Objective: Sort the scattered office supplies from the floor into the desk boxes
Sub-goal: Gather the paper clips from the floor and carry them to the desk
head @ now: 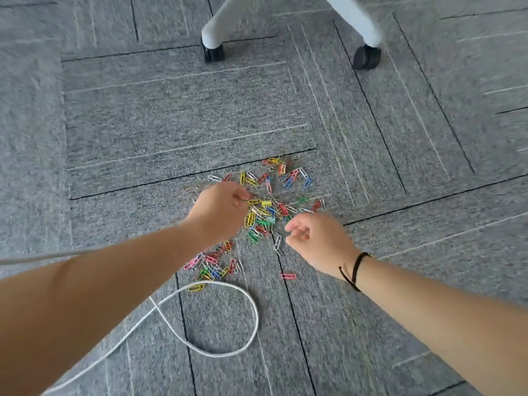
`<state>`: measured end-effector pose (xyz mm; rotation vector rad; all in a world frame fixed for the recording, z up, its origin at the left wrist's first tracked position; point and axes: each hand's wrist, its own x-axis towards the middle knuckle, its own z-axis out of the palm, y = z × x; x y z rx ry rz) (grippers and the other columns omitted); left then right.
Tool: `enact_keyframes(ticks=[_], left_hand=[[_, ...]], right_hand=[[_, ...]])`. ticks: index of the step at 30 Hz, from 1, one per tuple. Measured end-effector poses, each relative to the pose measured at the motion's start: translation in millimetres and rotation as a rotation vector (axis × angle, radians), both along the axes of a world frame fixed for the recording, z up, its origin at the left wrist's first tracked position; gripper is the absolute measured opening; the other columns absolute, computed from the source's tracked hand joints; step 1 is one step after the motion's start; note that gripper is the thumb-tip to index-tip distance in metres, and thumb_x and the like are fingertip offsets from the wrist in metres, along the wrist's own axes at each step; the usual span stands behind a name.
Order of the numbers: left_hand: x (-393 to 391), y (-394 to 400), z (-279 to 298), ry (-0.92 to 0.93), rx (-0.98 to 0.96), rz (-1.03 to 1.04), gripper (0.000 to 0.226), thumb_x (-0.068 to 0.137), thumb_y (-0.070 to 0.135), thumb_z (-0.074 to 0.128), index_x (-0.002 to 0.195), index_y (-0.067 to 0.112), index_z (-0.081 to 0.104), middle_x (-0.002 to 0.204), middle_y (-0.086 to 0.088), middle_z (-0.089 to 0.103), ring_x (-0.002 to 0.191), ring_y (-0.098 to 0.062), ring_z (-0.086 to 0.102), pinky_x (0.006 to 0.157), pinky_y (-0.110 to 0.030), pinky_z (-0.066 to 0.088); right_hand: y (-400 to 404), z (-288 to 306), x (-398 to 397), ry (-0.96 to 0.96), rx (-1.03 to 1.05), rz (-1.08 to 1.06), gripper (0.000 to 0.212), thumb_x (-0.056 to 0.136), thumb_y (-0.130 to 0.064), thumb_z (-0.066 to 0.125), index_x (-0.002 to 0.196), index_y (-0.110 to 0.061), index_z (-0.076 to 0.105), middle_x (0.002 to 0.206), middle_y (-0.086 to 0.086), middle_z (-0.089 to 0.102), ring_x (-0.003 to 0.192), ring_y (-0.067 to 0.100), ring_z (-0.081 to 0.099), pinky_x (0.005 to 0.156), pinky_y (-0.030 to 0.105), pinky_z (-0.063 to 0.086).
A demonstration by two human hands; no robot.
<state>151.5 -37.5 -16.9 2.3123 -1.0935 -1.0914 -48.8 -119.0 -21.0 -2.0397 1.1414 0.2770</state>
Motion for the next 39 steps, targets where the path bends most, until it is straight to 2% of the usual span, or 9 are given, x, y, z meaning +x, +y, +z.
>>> enact_keyframes(ticks=[6, 12, 17, 20, 24, 28, 33, 37, 39], left_hand=[[5, -32, -25, -0.084, -0.156, -0.315, 0.021, 0.101, 0.017, 0.056, 0.118, 0.023, 0.066, 0.114, 0.005, 0.069, 0.088, -0.006, 0.062, 0.090, -0.027, 0.057], [16, -43, -29, -0.159, -0.095, -0.470, 0.020, 0.101, 0.025, 0.057, 0.115, 0.034, 0.067, 0.119, 0.011, 0.068, 0.091, -0.006, 0.064, 0.087, -0.027, 0.058], [9, -35, -28, -0.251, -0.061, -0.665, 0.037, 0.103, 0.034, 0.053, 0.138, 0.046, 0.052, 0.138, 0.014, 0.056, 0.111, -0.013, 0.062, 0.096, -0.034, 0.056], [10, -39, -29, -0.310, -0.043, -0.799, 0.044, 0.104, 0.041, 0.049, 0.146, 0.052, 0.039, 0.148, 0.010, 0.049, 0.121, -0.017, 0.061, 0.097, -0.040, 0.057], [16, -44, -26, -0.351, -0.048, -0.878, 0.037, 0.103, 0.045, 0.049, 0.140, 0.046, 0.048, 0.142, 0.012, 0.054, 0.118, -0.015, 0.060, 0.098, -0.042, 0.055], [19, -40, -27, -0.358, -0.030, -0.802, 0.037, 0.100, 0.047, 0.053, 0.135, 0.037, 0.054, 0.138, 0.012, 0.052, 0.113, -0.014, 0.060, 0.099, -0.038, 0.053], [30, -33, -25, -0.259, -0.048, -0.653, 0.036, 0.102, 0.042, 0.053, 0.135, 0.031, 0.059, 0.129, 0.007, 0.060, 0.103, -0.011, 0.063, 0.096, -0.035, 0.055], [39, -28, -20, 0.020, -0.128, -0.375, 0.024, 0.094, 0.024, 0.067, 0.118, 0.026, 0.069, 0.104, 0.012, 0.070, 0.084, 0.003, 0.066, 0.083, -0.021, 0.059], [41, -27, -13, 0.291, -0.115, -0.114, 0.022, 0.088, 0.011, 0.073, 0.108, 0.021, 0.072, 0.094, 0.004, 0.074, 0.076, -0.005, 0.070, 0.078, -0.022, 0.061]], right_hand=[[-21, -35, 11, -0.058, -0.112, 0.110, 0.013, 0.092, -0.026, 0.066, 0.105, -0.024, 0.070, 0.085, -0.014, 0.068, 0.063, -0.004, 0.055, 0.057, 0.011, 0.043], [-30, -39, 23, -0.081, -0.173, 0.143, 0.020, 0.092, -0.024, 0.066, 0.111, -0.025, 0.072, 0.088, -0.013, 0.069, 0.056, -0.005, 0.050, 0.058, 0.017, 0.044], [-22, -35, 20, -0.063, -0.199, 0.157, 0.031, 0.092, -0.025, 0.067, 0.122, -0.031, 0.064, 0.089, -0.015, 0.064, 0.067, -0.004, 0.052, 0.065, 0.023, 0.050], [-28, -38, 18, -0.060, -0.260, 0.109, 0.028, 0.092, -0.029, 0.068, 0.119, -0.030, 0.061, 0.087, -0.015, 0.059, 0.066, -0.003, 0.051, 0.057, 0.019, 0.042], [-41, -35, 15, -0.051, -0.325, 0.030, 0.016, 0.092, -0.030, 0.068, 0.106, -0.030, 0.061, 0.089, -0.016, 0.059, 0.068, -0.004, 0.051, 0.057, 0.020, 0.038], [-31, -28, 13, -0.070, -0.326, 0.074, 0.012, 0.089, -0.032, 0.070, 0.083, -0.030, 0.060, 0.085, -0.014, 0.063, 0.065, -0.003, 0.052, 0.057, 0.018, 0.038], [-18, -30, 20, -0.047, -0.235, 0.158, 0.012, 0.088, -0.041, 0.070, 0.086, -0.031, 0.063, 0.081, -0.015, 0.061, 0.072, 0.000, 0.058, 0.065, 0.025, 0.055], [-12, -30, 28, -0.026, -0.247, 0.144, 0.016, 0.088, -0.044, 0.070, 0.091, -0.029, 0.064, 0.076, -0.013, 0.064, 0.068, 0.000, 0.061, 0.059, 0.022, 0.052], [-6, -32, 33, -0.030, -0.255, 0.138, 0.016, 0.089, -0.044, 0.068, 0.091, -0.029, 0.063, 0.076, -0.011, 0.066, 0.066, 0.003, 0.063, 0.060, 0.026, 0.056]])
